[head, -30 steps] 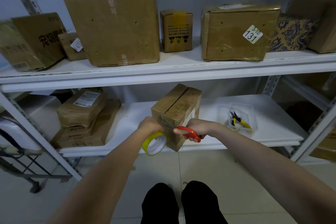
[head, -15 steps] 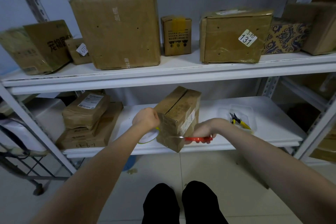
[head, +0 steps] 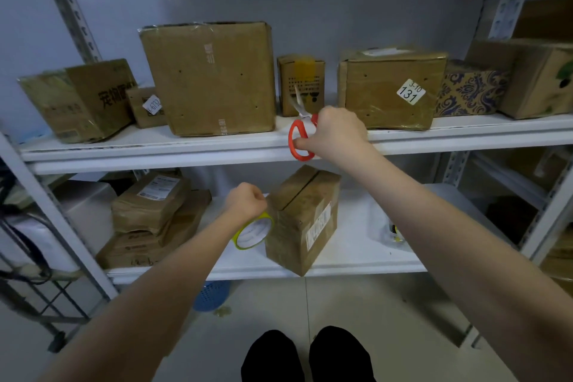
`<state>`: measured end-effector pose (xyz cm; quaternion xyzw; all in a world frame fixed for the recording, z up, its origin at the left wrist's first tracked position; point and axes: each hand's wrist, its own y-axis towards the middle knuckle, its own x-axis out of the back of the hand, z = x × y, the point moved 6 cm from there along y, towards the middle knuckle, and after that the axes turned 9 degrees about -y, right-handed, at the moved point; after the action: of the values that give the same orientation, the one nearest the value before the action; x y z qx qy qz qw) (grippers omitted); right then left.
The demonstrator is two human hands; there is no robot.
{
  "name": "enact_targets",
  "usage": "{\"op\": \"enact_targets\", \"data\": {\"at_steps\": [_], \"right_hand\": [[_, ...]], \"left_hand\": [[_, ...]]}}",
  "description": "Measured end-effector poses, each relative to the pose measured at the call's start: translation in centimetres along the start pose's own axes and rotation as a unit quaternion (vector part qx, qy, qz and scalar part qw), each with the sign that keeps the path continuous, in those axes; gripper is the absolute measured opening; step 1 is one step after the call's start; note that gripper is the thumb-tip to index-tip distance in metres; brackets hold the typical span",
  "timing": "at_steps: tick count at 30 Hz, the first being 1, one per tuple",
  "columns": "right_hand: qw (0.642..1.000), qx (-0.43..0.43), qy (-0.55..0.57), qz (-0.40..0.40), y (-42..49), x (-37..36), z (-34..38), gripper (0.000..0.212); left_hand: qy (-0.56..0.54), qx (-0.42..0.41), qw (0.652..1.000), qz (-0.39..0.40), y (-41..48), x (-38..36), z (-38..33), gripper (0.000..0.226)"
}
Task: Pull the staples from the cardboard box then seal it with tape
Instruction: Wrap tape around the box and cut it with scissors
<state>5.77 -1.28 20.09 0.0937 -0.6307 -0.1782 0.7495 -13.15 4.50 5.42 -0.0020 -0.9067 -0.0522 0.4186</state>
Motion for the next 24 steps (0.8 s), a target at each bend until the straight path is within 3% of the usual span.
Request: {"op": "enact_targets", "data": {"at_steps": [6, 11, 13, 16, 19, 24], "right_hand": [[0.993, -0.002, -0.106, 0.053, 3.5, -0.5, 2.9, 0.045], [0.997, 0.005, -0.072, -0.013, 4.5, -0.1, 3.3, 0.021], [0.991, 0.086, -0.045, -0.088, 3.2, 0.2, 4.3, 0.011], [0.944, 0.286, -0.036, -0.162, -1.2, -2.4, 6.5, 0.018], [0.925, 0.356, -0.078, -0.106, -3.9, -8.5, 6.5, 0.019], [0.959, 0.214, -0.148, 0.110, -3.6, -18.6, 2.4, 0.036]], "left_hand": [[0.015, -0.027, 0.998, 0.055, -0.4, -0.9, 1.0, 0.011], [-0.011, -0.027, 0.997, 0.068, -0.5, -1.7, 2.2, 0.015], [-0.009, -0.016, 0.997, 0.075, -0.4, -2.0, 2.8, 0.013], [-0.006, 0.010, 0.997, 0.074, -0.3, -2.4, 3.9, 0.016], [0.003, 0.031, 0.998, 0.063, -0.6, -2.4, 4.5, 0.012], [-0.023, 0.039, 0.997, 0.059, -1.0, -2.1, 5.4, 0.014]]}}
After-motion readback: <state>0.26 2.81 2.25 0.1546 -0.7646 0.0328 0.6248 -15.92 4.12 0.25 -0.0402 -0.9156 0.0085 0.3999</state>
